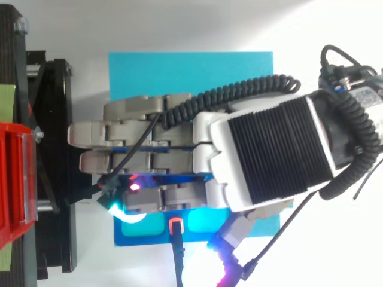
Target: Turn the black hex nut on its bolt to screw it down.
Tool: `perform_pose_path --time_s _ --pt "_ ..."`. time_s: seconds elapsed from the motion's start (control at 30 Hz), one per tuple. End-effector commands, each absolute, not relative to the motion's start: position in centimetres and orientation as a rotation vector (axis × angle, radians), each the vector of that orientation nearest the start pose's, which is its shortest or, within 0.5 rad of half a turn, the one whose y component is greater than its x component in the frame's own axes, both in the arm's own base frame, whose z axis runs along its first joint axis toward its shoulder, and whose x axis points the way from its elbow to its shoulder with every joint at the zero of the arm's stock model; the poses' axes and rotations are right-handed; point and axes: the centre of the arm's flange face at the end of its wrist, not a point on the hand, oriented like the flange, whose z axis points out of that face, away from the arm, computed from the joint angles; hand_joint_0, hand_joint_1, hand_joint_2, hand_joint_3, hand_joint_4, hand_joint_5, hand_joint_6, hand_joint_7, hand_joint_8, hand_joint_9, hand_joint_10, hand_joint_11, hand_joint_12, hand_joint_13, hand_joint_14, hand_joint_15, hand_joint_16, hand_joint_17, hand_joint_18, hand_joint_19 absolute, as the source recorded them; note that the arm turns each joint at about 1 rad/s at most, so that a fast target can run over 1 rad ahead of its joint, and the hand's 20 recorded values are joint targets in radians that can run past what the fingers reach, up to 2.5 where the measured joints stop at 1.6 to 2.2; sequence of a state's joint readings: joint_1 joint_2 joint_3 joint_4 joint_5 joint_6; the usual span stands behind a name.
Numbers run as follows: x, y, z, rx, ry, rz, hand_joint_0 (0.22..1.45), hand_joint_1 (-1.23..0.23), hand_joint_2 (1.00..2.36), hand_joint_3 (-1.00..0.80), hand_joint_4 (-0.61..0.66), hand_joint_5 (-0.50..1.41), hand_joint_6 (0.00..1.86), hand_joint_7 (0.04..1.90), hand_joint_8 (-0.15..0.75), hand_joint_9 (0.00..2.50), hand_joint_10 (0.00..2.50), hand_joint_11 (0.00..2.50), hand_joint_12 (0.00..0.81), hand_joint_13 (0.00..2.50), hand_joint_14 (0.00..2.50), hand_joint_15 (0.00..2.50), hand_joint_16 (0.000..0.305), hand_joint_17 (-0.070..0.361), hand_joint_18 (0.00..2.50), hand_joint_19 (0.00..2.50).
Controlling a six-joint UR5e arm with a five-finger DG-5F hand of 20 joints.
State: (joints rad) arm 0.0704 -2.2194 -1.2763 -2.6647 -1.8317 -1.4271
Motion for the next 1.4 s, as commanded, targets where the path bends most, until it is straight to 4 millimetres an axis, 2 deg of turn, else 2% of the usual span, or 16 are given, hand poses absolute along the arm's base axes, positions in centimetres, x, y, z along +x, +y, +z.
perform_pose_path --time_s 0.0,0.23,0.3,0.63,0.77,0.8,1.1,1.27,1.37 --pt "74.2 -5.0 26.6 -0.165 1.455 0.369 0.48 -0.22 1.00 -0.50 0.31 -0.13 0.50 0.95 0.300 0.29 0.00 0.03 0.349 0.03 0.00 0.05 0.054 0.123 0.00 0.45" --pt "74.3 -3.9 26.7 -0.172 1.451 0.377 0.49 -0.22 1.00 -0.50 0.34 -0.10 0.51 1.11 0.301 0.30 0.00 0.04 0.347 0.04 0.00 0.05 0.054 0.122 0.00 0.45" --pt "74.2 -4.0 26.6 -0.172 1.461 0.379 0.49 -0.22 1.00 -0.50 0.34 -0.10 0.56 1.03 0.303 0.30 0.00 0.05 0.346 0.04 0.00 0.04 0.054 0.121 0.00 0.45" --pt "74.1 -4.1 26.6 -0.189 1.460 0.393 0.49 -0.23 1.00 -0.50 0.34 -0.11 0.61 0.93 0.307 0.32 0.00 0.07 0.345 0.05 0.00 0.05 0.054 0.121 0.00 0.45" --pt "74.0 -4.5 26.5 -0.210 1.461 0.407 0.49 -0.23 1.00 -0.50 0.34 -0.11 0.66 0.83 0.311 0.33 0.00 0.08 0.345 0.06 0.00 0.04 0.054 0.121 0.00 0.44" --pt "73.9 -4.8 26.5 -0.212 1.461 0.408 0.50 -0.25 1.00 -0.50 0.33 -0.11 0.65 0.87 0.315 0.35 0.00 0.06 0.346 0.09 0.00 0.03 0.054 0.122 0.00 0.41" --pt "73.7 -6.7 26.6 -0.225 1.449 0.411 0.50 -0.26 1.00 -0.50 0.34 -0.11 0.67 0.83 0.316 0.36 0.00 0.07 0.349 0.10 0.00 0.03 0.054 0.123 0.01 0.42" --pt "73.4 -8.7 26.8 -0.237 1.434 0.411 0.50 -0.26 1.00 -0.50 0.34 -0.11 0.67 0.83 0.316 0.36 0.00 0.06 0.349 0.10 0.00 0.03 0.054 0.122 0.02 0.42" --pt "73.3 -9.2 26.8 -0.246 1.427 0.414 0.50 -0.26 1.00 -0.50 0.34 -0.11 0.67 0.83 0.317 0.36 0.00 0.07 0.349 0.11 0.00 0.03 0.055 0.123 0.03 0.42"
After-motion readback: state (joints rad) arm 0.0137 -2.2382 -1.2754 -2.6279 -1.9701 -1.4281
